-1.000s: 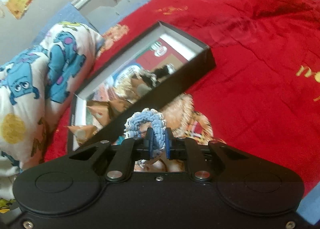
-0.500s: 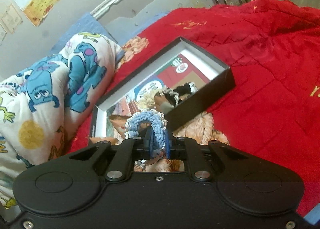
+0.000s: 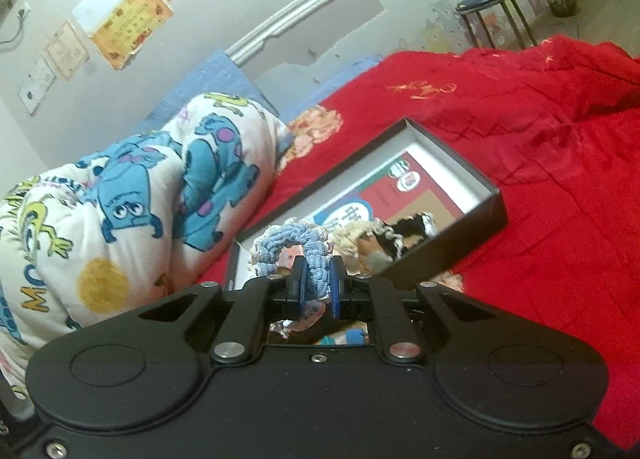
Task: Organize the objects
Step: 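Lift both held hair ties and carry them over the black box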
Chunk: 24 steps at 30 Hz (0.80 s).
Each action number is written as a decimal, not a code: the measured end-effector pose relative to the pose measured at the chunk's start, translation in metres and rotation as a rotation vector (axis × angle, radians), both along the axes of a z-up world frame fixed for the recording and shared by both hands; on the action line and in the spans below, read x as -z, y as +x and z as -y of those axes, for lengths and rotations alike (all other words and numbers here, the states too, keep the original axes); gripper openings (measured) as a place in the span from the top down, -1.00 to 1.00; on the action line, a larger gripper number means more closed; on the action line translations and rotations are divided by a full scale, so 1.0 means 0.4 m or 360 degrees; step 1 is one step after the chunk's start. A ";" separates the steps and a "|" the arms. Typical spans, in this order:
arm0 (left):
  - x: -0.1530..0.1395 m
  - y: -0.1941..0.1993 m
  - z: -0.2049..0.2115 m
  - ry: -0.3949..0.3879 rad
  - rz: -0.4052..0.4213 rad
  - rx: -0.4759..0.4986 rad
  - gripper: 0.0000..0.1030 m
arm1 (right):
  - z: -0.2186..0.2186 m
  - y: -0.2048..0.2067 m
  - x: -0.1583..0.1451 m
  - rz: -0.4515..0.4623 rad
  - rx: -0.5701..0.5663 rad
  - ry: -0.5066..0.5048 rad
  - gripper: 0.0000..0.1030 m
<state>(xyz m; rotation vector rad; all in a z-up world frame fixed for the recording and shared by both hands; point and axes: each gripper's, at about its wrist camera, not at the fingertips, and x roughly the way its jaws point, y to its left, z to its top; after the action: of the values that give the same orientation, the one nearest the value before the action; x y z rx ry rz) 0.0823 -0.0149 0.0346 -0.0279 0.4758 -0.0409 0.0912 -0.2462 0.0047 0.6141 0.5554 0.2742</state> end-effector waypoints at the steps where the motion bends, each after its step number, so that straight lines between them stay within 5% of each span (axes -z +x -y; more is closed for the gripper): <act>1: -0.006 0.004 -0.005 0.0002 0.0019 -0.0003 0.70 | -0.001 0.001 -0.002 0.0010 -0.0004 0.0009 0.76; 6: -0.029 0.036 -0.013 0.0098 0.0127 -0.0002 0.70 | -0.017 0.009 -0.018 0.0077 -0.0042 -0.0031 0.77; 14: -0.026 0.133 -0.030 0.0015 0.0152 0.0041 0.70 | -0.038 0.069 -0.013 0.0024 -0.0131 0.0028 0.77; 24: 0.039 0.264 -0.038 -0.0094 0.0090 -0.0002 0.70 | -0.120 0.311 0.005 0.0025 -0.0127 -0.0147 0.76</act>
<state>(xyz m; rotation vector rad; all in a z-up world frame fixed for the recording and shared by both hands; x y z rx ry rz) 0.1879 0.0002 0.0192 -0.0846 0.4179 -0.0542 0.2154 -0.1982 0.0026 0.5008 0.5754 0.3266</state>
